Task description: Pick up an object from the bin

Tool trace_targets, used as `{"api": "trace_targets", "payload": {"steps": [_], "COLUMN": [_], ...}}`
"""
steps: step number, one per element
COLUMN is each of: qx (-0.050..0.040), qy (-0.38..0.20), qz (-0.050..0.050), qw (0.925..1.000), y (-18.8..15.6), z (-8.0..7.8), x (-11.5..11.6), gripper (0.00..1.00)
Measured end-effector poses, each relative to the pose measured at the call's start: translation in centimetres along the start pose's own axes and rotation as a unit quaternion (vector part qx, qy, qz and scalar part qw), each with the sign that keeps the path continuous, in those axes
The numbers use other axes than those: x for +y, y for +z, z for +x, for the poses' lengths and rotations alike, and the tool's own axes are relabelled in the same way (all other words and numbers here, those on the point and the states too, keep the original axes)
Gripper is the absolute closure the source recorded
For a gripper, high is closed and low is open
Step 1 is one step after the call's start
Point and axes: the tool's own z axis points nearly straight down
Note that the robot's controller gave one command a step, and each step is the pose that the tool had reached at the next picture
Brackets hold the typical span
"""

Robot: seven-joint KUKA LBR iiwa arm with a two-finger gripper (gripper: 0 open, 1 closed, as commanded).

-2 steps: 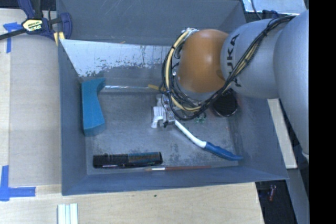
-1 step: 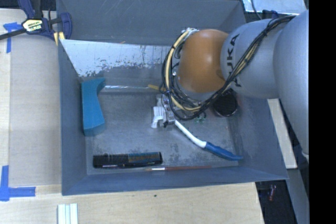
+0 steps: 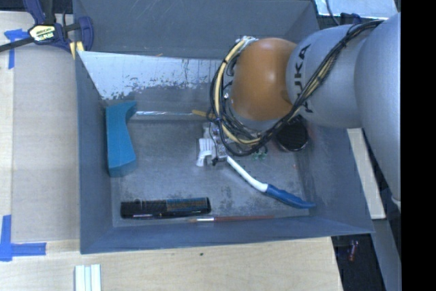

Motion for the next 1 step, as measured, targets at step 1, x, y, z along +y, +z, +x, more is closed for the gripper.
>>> {"api": "trace_targets", "payload": {"steps": [1], "qx": [0.0000], "qy": [0.000], "qz": [0.000], "qw": [1.0000], "y": [0.00], "z": [0.00], "x": [0.00], "gripper": [1.00]}}
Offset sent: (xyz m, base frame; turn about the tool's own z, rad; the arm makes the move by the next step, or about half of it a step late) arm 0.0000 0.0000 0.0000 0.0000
